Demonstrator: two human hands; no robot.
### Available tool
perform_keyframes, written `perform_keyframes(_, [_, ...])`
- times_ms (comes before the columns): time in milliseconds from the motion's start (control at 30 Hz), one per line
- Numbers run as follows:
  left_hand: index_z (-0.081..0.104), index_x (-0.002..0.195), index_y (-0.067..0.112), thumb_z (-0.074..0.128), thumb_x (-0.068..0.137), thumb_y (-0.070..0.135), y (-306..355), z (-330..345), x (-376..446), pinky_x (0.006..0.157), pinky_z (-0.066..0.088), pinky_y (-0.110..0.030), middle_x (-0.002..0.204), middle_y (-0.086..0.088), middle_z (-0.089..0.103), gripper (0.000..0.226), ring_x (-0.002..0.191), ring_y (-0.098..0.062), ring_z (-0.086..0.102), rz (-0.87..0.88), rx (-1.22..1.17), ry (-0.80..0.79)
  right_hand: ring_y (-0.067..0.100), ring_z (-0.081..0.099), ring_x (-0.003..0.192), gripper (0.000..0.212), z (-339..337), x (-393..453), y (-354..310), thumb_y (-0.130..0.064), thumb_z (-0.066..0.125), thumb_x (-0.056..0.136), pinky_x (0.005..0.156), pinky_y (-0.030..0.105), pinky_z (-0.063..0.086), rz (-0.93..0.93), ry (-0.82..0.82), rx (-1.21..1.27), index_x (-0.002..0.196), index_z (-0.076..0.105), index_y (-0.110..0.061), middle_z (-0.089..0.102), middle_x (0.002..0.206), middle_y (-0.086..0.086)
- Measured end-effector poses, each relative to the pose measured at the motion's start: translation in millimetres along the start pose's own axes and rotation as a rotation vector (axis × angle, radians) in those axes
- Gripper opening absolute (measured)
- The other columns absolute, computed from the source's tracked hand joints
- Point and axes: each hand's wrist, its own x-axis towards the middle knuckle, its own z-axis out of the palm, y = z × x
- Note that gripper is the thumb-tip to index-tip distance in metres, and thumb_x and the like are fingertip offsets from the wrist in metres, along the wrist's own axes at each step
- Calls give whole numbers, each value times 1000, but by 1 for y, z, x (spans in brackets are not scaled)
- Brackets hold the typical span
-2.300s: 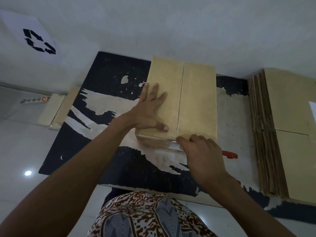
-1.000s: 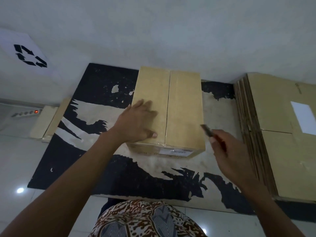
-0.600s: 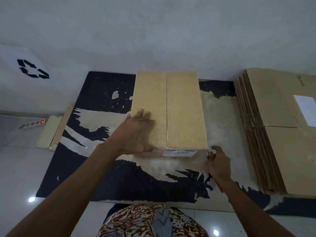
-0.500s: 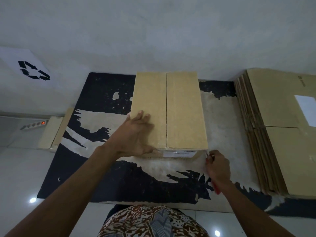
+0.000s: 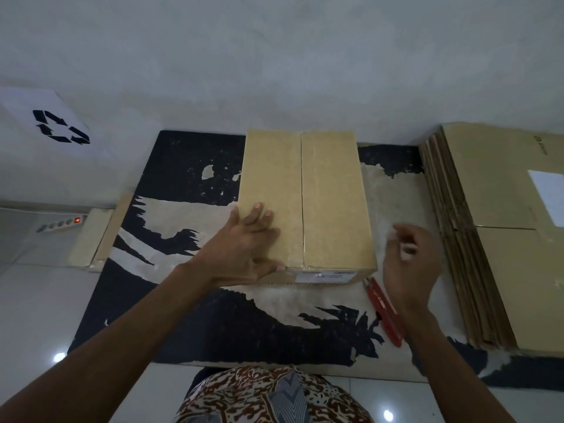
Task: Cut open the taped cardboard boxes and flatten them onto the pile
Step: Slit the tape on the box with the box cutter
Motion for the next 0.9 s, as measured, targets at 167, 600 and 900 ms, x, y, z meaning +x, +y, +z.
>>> perform_keyframes(167, [48, 123, 2, 48, 98, 43, 4, 14, -2, 94, 51, -60, 123, -34, 61, 48, 121, -47, 57, 207, 132, 199, 17, 45, 123, 49, 11, 2, -39, -51, 64, 85, 97, 31, 40, -514, -651, -174, 125, 63, -23, 51, 129, -1])
perform_keyframes(600, [36, 138, -10, 75, 70, -17, 23, 17, -23, 105, 42, -54, 127, -37, 57, 79, 122, -47, 56, 132, 213, 331, 25, 47, 102, 56, 26, -4, -46, -69, 41, 89, 79, 40, 44, -778, -697, -516, 130, 55, -33, 51, 121, 3])
perform_keyframes(900, [41, 134, -9, 83, 61, -12, 36, 28, -25, 118, 23, -38, 132, -34, 55, 84, 126, -42, 53, 8, 155, 357, 29, 42, 108, 54, 28, 12, -60, -73, 57, 75, 82, 46, 44, -857, -777, -603, 114, 51, -36, 43, 125, 6])
